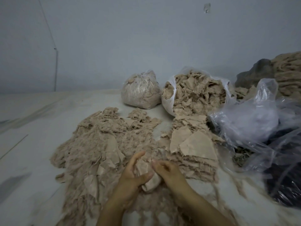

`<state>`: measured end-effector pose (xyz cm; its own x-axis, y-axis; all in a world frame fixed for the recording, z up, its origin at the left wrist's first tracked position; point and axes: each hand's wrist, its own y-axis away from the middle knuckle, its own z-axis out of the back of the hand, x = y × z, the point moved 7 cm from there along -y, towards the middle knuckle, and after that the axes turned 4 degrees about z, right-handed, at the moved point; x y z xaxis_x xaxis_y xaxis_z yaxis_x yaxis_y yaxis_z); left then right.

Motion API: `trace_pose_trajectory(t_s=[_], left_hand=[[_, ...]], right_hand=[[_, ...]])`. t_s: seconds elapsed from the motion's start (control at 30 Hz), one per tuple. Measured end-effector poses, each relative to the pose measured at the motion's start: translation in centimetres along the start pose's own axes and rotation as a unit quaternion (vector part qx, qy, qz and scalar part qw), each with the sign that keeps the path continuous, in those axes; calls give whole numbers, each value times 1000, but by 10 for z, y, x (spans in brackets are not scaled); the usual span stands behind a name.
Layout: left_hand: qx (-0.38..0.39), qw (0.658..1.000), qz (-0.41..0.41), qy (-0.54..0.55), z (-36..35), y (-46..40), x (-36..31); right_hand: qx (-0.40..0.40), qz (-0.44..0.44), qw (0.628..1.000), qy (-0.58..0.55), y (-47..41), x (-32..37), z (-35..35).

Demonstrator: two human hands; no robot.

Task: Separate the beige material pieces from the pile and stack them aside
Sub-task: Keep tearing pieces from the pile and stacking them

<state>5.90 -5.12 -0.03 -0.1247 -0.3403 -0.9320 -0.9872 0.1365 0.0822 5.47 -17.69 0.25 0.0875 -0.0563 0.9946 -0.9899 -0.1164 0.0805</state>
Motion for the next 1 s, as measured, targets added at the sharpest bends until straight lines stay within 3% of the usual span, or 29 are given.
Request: trace_pose_trajectory(t_s=[0.03,0.13,0.23,0.33,0.47,0.53,0.6,0.63,0.7,0.77,0.8,0.87,0.9,1.0], left_hand=[[-8,1000,-1,-17,2,1,0],[-40,991,-4,-130,8,3,-3],[-61,975,-5,-214,10,2,-8],[-5,965,-6,-262,0,2,-8],[15,963,3,-268,1,6,-5],[-3,980,20,-196,8,6,-4],[-29,991,31,-128,15,6,-6],[-42,993,31,-103,18,5,-8],[-63,997,24,-46,20,4,-11],[-75,997,27,-1,16,2,-11],[-75,997,32,11,13,2,-10],[-70,997,38,12,5,1,-8],[-72,997,35,2,1,1,-7],[-127,989,-11,-77,5,0,-13]], right_hand=[[5,-6,999,-42,1,-2,-2],[12,26,999,-22,1,3,-1],[-1,41,993,107,1,9,-3],[-25,116,979,165,0,21,-3],[-92,184,974,89,-8,35,15],[-134,174,972,78,-12,37,33],[-100,144,976,129,-17,31,41],[-44,111,972,203,-17,24,40],[90,28,920,379,-10,3,35],[118,28,896,427,-5,2,33],[82,46,918,384,-3,10,33],[29,63,980,188,1,19,26],[33,73,990,115,3,22,18],[33,124,985,114,8,21,7]])
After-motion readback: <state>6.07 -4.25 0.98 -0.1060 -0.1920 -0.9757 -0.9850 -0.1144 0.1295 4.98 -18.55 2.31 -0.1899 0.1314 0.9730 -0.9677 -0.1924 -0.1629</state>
